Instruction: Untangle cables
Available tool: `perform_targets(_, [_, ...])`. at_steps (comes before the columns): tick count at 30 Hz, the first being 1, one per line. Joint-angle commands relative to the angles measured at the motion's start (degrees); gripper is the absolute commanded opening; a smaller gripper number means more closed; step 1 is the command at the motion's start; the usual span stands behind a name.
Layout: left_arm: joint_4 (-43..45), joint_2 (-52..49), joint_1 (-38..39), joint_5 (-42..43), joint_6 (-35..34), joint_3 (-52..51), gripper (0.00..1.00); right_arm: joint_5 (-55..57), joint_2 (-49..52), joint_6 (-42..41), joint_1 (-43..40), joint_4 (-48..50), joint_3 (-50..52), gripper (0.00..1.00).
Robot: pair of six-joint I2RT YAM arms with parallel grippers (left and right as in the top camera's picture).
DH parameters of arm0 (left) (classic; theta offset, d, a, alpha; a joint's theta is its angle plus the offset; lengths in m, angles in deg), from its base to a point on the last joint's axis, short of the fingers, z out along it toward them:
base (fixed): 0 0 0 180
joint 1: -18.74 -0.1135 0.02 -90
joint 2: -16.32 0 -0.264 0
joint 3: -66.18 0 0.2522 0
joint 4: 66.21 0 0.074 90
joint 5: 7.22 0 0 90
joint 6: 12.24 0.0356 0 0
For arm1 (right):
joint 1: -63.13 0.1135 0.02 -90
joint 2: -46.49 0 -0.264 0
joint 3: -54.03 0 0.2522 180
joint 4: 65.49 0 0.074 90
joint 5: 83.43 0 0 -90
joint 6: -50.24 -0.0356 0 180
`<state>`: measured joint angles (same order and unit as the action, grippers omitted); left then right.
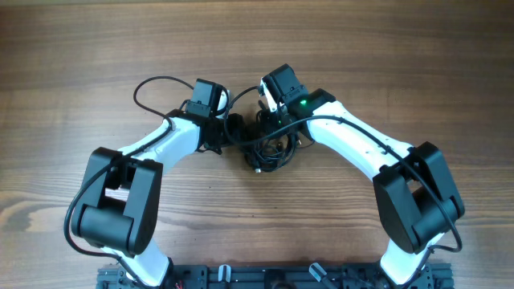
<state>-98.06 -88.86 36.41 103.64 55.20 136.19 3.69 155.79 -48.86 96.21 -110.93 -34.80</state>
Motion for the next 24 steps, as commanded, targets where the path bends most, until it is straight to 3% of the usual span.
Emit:
perform_targets(1, [0.1,-3.3,0.2,-0.6,0.7,0.0,0.37,0.9,1.2,0.0,0.4,1.6,1.1,0.22])
perform_targets(3, [0.2,-3.5,0.2,-0.6,0.7,0.0,0.11,0.9,1.2,0.0,0.4,1.7,1.3,0.22])
perform_targets(6, [0.6,-3.5,0.2,-0.6,0.7,0.0,0.04,1.0,1.2,0.2,0.4,1.7,1.7,0.3])
perform_targets(8, [0.6,-3.5,0.2,-0.6,0.7,0.0,0.04,1.0,1.2,1.7,0.4,3.5,2.3,0.42])
perform_targets(12, [0.8,-3.5,0.2,-0.6,0.7,0.0,0.04,1.8,1.2,6.2,0.4,10.0,2.6,0.45])
perform_targets(14, [0.8,-3.5,0.2,-0.6,0.7,0.0,0.04,1.8,1.2,9.0,0.4,10.4,2.6,0.33])
perform_targets(24, [0.7,-3.5,0.2,-0.6,0.7,0.0,0.04,2.3,2.8,10.8,0.3,11.8,4.3,0.24])
